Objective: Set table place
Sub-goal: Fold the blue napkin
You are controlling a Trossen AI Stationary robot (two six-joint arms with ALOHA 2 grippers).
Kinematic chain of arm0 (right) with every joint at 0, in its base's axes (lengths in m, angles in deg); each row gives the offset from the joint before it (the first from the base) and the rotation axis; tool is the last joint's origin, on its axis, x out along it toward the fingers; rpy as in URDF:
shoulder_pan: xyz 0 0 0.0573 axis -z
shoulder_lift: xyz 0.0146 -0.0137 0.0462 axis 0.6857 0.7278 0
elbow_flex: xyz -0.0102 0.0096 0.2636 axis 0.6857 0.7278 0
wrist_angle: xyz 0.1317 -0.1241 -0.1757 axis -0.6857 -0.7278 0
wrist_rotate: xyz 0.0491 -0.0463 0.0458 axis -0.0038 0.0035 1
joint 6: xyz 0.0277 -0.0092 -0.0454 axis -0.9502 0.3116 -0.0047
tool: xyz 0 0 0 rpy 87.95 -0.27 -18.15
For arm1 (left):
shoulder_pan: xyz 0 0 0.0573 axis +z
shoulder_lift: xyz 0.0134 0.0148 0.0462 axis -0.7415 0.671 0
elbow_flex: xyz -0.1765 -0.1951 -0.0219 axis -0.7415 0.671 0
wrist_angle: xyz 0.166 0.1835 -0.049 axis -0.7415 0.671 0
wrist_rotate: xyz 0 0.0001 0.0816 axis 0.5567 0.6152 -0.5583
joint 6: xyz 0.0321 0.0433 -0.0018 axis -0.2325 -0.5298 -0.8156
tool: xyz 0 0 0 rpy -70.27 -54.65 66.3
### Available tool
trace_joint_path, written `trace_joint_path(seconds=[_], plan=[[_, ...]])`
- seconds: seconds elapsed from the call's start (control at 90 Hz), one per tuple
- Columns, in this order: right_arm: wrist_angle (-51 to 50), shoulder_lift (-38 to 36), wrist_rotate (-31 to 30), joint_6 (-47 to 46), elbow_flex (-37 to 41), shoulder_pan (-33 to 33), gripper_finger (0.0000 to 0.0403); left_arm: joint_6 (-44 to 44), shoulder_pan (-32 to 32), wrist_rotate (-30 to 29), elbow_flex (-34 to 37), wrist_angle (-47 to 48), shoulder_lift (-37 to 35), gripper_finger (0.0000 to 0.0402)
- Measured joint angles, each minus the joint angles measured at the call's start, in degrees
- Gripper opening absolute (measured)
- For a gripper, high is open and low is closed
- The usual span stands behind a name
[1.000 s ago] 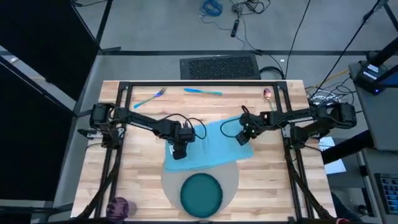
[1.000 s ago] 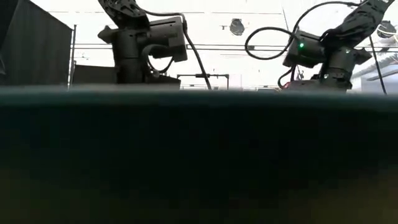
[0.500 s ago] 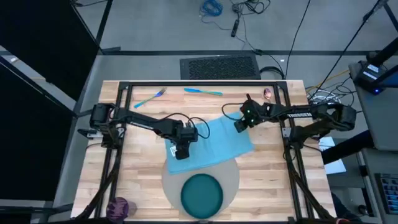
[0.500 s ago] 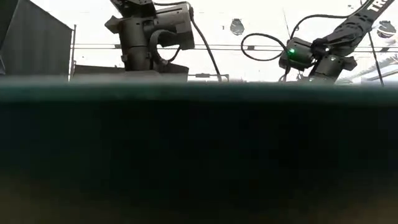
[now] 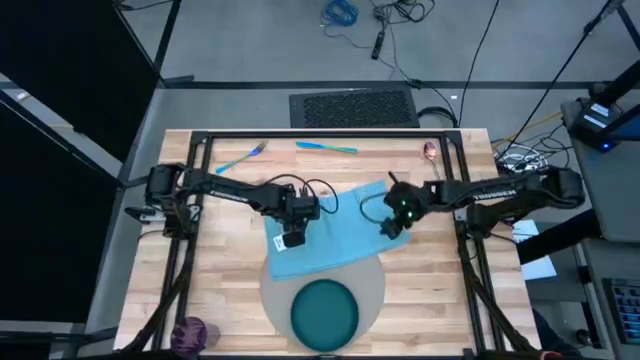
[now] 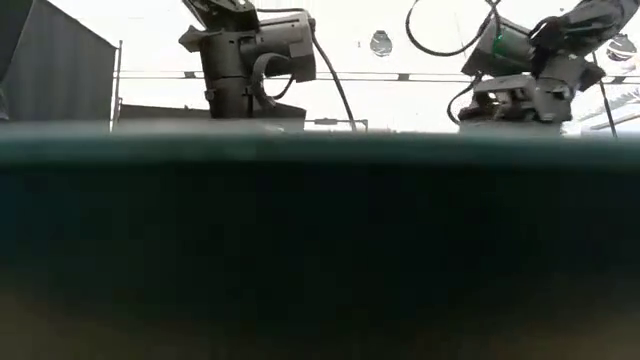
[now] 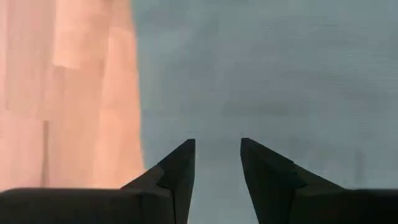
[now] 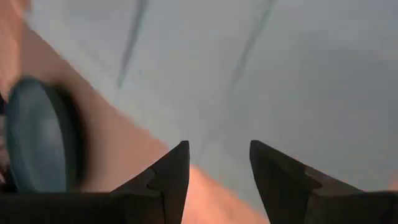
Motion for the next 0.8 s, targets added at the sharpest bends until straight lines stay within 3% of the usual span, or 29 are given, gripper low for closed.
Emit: trace_joint_path(seconds=[0.222,0.8], plan=[[-4.0,1.82,-3.28,-0.12,0.0,0.33,0.0155,-0.02,0.47,1.33,0.0,-0.13,0.05,0.0116],[-3.31,6.12,-2.69,4.5,-0.05,8.59,0.0155,0.62,0.84,2.89,1.11,-1.19,1.55,0.0116]])
